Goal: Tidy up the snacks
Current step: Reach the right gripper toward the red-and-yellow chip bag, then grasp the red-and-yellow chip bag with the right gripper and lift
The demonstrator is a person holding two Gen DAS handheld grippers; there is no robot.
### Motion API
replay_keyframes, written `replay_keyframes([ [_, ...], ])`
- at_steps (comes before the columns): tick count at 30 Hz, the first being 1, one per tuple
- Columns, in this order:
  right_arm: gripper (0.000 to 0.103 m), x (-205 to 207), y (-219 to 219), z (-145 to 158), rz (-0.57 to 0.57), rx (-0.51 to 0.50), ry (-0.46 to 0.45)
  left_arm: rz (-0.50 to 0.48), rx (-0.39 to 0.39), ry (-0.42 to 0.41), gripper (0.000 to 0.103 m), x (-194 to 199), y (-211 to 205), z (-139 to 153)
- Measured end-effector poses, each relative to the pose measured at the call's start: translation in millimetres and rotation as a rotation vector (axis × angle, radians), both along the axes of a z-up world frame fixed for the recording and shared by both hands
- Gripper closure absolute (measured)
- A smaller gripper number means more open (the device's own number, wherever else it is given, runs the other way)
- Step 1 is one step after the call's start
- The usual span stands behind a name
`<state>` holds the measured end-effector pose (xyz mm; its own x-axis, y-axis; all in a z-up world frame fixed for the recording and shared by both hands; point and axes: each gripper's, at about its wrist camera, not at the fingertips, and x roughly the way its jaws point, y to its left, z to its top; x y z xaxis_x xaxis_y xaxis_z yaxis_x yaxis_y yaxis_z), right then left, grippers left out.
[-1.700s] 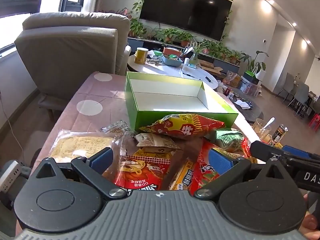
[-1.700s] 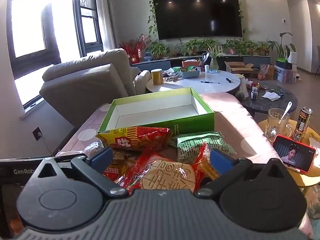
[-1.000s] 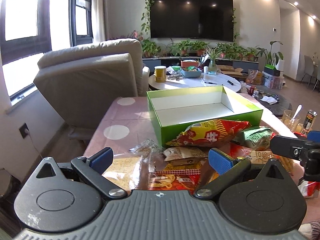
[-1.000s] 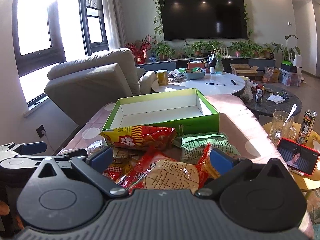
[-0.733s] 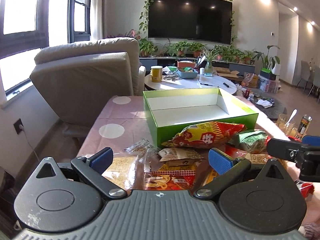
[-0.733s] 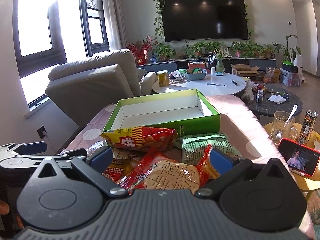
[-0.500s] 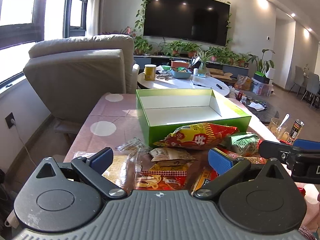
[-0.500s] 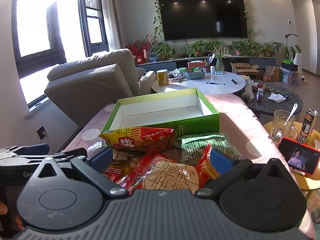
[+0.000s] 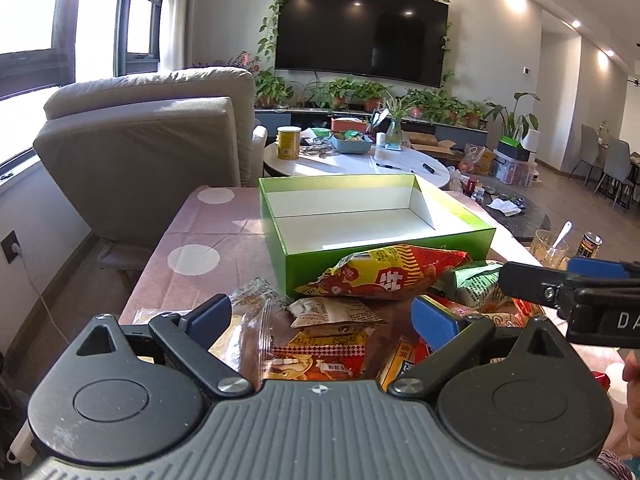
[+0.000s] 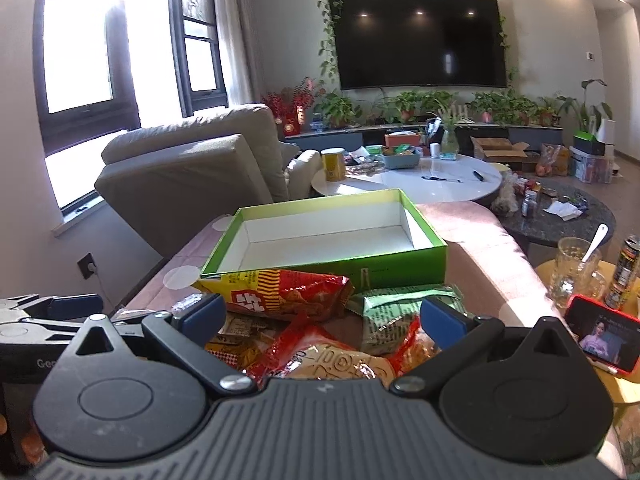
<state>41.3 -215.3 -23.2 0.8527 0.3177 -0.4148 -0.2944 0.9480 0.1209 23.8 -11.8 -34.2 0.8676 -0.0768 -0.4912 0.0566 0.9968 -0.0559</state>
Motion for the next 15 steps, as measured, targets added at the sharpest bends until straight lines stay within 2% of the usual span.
replay_keyframes([
  [4,0.034,7.8,2.3,-3.7,0.039,-0.019,-0.015,-0.014,0.011,0.018,0.011,10.7,-4.6,-2.5],
  [10,0.034,29.6,-2.5,-10.7,0.088,0.002,0.028,-0.052,-0.002,0.045,0.020,30.1,-8.4,-7.9],
  [12,0.035,37.9,-5.2,-13.7,0.110,0.019,0.047,-0.083,-0.012,0.045,0.030,37.2,-7.8,-10.4],
  [15,0.035,52.3,-8.4,-17.9,0.114,0.042,0.067,-0.118,-0.005,0.051,0.035,47.8,-7.8,-14.6],
])
